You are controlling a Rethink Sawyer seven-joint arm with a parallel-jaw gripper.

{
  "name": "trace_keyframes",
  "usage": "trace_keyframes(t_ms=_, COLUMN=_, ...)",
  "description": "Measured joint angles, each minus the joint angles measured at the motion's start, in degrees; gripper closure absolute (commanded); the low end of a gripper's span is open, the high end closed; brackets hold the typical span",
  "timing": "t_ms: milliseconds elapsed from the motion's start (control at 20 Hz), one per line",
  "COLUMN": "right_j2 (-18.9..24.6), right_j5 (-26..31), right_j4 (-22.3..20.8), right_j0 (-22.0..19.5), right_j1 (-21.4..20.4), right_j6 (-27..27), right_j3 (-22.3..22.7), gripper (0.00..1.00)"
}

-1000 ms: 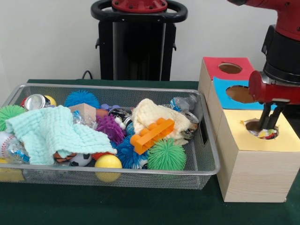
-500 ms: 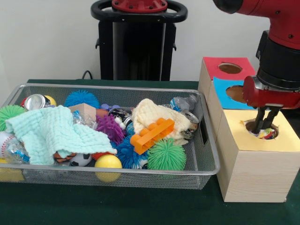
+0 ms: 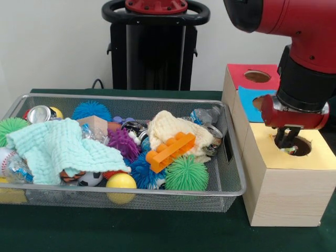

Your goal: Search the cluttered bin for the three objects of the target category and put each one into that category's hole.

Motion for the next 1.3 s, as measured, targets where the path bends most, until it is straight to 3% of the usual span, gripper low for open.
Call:
trace_keyframes(t_ms=800, right_j2=1.54, right_j5=0.01, right_j4=-0.01, right_j0=-0.64, right_j1=1.67, right_j6=0.00, right_j3=-0.56, gripper=1.00)
trace_keyframes(t_ms=1300, right_j2=1.54, right_j5=0.02, right_j4=-0.04, right_j0=-0.64, right_j1=-0.09, right_j6=0.00, right_j3=-0.04, gripper=1.00)
